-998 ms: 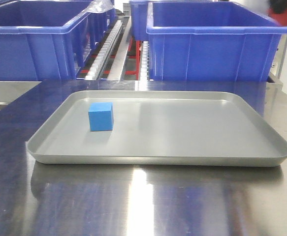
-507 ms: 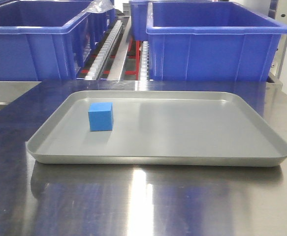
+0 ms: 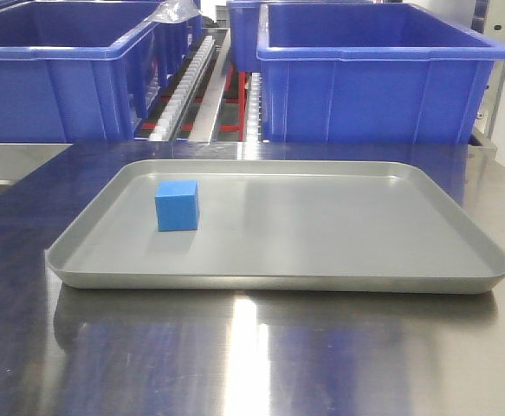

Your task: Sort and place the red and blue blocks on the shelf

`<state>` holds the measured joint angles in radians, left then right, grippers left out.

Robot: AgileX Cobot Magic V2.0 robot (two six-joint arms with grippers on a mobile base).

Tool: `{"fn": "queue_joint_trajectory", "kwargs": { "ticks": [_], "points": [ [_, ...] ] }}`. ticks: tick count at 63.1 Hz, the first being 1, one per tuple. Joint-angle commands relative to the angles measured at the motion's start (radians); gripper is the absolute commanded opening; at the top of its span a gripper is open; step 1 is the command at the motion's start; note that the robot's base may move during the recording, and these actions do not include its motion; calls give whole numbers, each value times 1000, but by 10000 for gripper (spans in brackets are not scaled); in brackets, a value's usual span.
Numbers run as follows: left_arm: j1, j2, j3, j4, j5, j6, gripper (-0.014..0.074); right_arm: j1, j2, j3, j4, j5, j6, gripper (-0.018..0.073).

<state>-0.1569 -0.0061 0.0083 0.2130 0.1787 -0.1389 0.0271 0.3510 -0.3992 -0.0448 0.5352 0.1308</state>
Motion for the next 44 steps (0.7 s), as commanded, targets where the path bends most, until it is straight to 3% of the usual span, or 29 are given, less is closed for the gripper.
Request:
{"fn": "queue_joint_trajectory", "kwargs": {
  "ticks": [1, 44],
  "points": [
    [1, -19, 31, -5, -88, -6, 125, -7, 5, -29, -13, -84, -2, 60],
    [1, -19, 31, -5, -88, -6, 125, -7, 5, -29, -13, -83, -2, 60]
  ]
}}
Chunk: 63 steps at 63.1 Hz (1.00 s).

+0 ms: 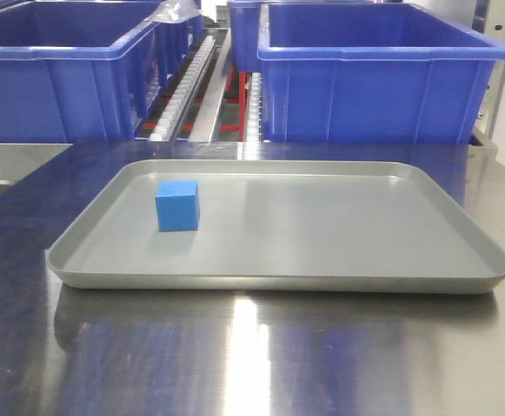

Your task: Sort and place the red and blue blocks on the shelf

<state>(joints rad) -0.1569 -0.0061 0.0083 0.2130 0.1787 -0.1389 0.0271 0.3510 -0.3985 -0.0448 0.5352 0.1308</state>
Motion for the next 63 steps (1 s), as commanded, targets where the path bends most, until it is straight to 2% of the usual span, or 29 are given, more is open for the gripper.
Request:
{"fn": "queue_joint_trajectory", "kwargs": {
  "ticks": [1, 49, 58, 63],
  "points": [
    [1, -19, 31, -5, -88, -6, 125, -7, 5, -29, -13, -83, -2, 60],
    [1, -17, 28, -3, -86, -6, 125, -7, 5, -29, -13, -83, -2, 60],
    [1, 23, -38, -62, -77, -6, 125, -7, 5, -29, -13, -83, -2, 60],
    [1, 88, -117, -86, -35, -6, 125, -7, 5, -29, -13, -83, -2, 60]
  ]
}}
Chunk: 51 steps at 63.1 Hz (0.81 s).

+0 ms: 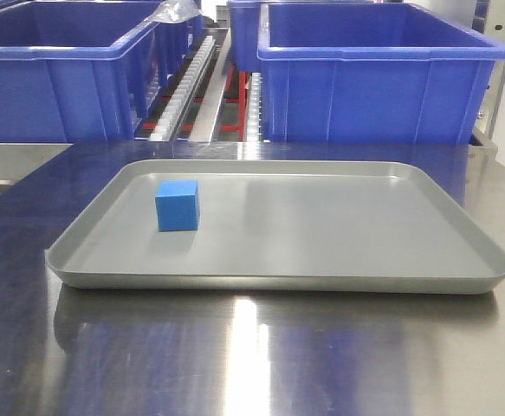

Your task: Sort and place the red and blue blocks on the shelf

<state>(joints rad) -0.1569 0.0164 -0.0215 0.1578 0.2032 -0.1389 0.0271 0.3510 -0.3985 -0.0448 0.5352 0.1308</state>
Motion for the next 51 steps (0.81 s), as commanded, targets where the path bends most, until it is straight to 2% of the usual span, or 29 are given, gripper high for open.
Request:
{"fn": "queue_joint_trajectory", "kwargs": {
  "ticks": [1, 14, 25, 37, 51],
  "points": [
    [1, 87, -114, -37, -44, -6, 125, -7, 5, -29, -13, -83, -2, 60],
    [-3, 397, -419, -38, 146, -6, 125, -7, 5, -29, -13, -83, -2, 60],
    [-3, 652, -634, -45, 198, -6, 125, -7, 5, -29, -13, -83, -2, 60],
    [-3, 814, -718, -64, 203, -6, 125, -7, 5, -29, -13, -83, -2, 60],
    [-3, 849, -730, -64, 221, -6, 125, -7, 5, -29, -13, -83, -2, 60]
  ]
}}
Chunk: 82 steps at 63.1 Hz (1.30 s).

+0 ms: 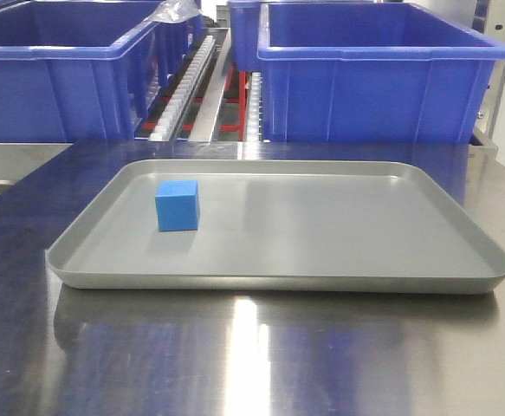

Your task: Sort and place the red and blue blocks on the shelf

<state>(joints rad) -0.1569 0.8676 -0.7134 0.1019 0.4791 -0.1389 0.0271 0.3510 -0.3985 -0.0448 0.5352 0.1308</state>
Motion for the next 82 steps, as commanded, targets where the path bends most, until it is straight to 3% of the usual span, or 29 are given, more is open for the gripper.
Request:
{"fn": "queue_joint_trajectory", "kwargs": {
  "ticks": [1, 6, 9, 63, 71, 77, 82],
  "points": [
    [-3, -2, -38, -8, -50, -6, 125, -7, 5, -29, -13, -83, -2, 60],
    [-3, -2, -38, -14, -34, -6, 125, -7, 5, -29, -13, -83, -2, 60],
    [-3, -2, -38, -61, -37, -6, 125, -7, 5, -29, -13, -83, -2, 60],
    [-3, 0, -38, -80, 23, -6, 125, -7, 5, -29, -13, -83, -2, 60],
    [-3, 0, -38, -82, 23, 30, 131, -7, 5, -29, -13, -83, -2, 60],
    [-3, 0, -38, -86, 23, 63, 200, -7, 5, -29, -13, -83, -2, 60],
    [-3, 0, -38, -134, 34, 125, 336, -7, 5, -29, -13, -83, -2, 60]
  ]
}}
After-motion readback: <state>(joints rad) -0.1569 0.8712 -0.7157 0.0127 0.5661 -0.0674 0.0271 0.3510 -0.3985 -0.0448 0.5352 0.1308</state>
